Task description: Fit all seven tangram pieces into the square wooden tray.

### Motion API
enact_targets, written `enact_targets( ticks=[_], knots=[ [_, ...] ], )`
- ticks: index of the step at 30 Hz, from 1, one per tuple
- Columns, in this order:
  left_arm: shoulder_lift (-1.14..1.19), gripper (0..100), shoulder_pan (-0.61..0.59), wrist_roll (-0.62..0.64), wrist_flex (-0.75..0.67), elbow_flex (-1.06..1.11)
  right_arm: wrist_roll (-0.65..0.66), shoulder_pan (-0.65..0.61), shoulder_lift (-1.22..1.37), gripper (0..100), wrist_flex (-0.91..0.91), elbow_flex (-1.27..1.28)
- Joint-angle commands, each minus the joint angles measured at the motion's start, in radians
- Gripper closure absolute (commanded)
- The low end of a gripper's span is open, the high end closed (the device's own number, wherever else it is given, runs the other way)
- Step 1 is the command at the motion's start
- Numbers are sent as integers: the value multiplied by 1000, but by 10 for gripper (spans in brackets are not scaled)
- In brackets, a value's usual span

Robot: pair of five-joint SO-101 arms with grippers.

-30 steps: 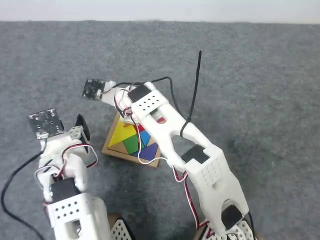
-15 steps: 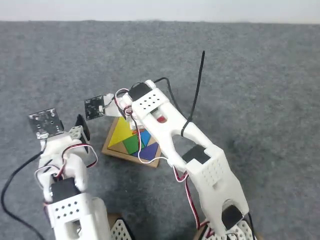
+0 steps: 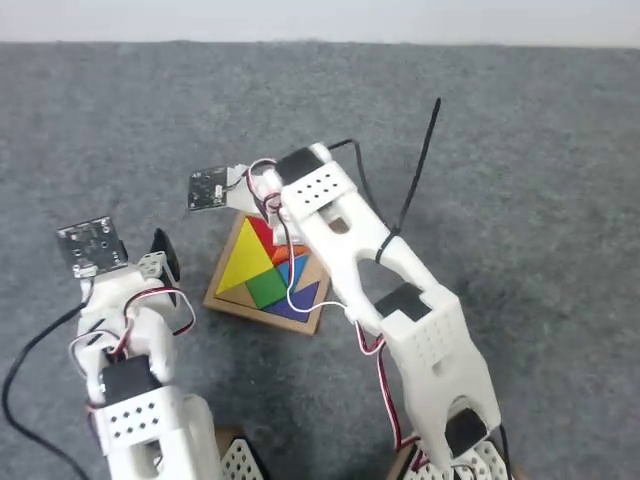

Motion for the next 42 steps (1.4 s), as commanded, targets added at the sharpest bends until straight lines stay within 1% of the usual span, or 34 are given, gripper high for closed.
enact_targets(
  ticks=[1, 5, 13, 15, 19, 23, 26, 34, 40, 42],
  knots=[
    [-3, 823, -9, -9, -31, -1, 86, 15, -90, 871, 68, -6],
    [-3, 823, -9, -9, -31, -1, 138, 16, -74, 868, 24, 94],
    [-3, 823, -9, -9, -31, -1, 169, 16, -59, 842, -36, 158],
    [-3, 823, -9, -17, -31, -1, 170, 12, -56, 842, -39, 178],
    [-3, 823, -9, -43, -31, 1, 222, 13, -53, 841, -39, 210],
    [-3, 823, -9, -44, -31, 1, 226, 16, -65, 843, -33, 212],
    [-3, 823, -9, -46, -31, 1, 226, 19, -114, 843, -31, 232],
    [-3, 823, -9, -48, -31, 1, 222, 99, -328, 842, -53, 341],
    [-3, 823, -9, -48, -31, 1, 222, 68, -452, 837, -239, 585],
    [-3, 823, -9, -48, -31, 1, 222, 64, -475, 809, -278, 646]
  ],
)
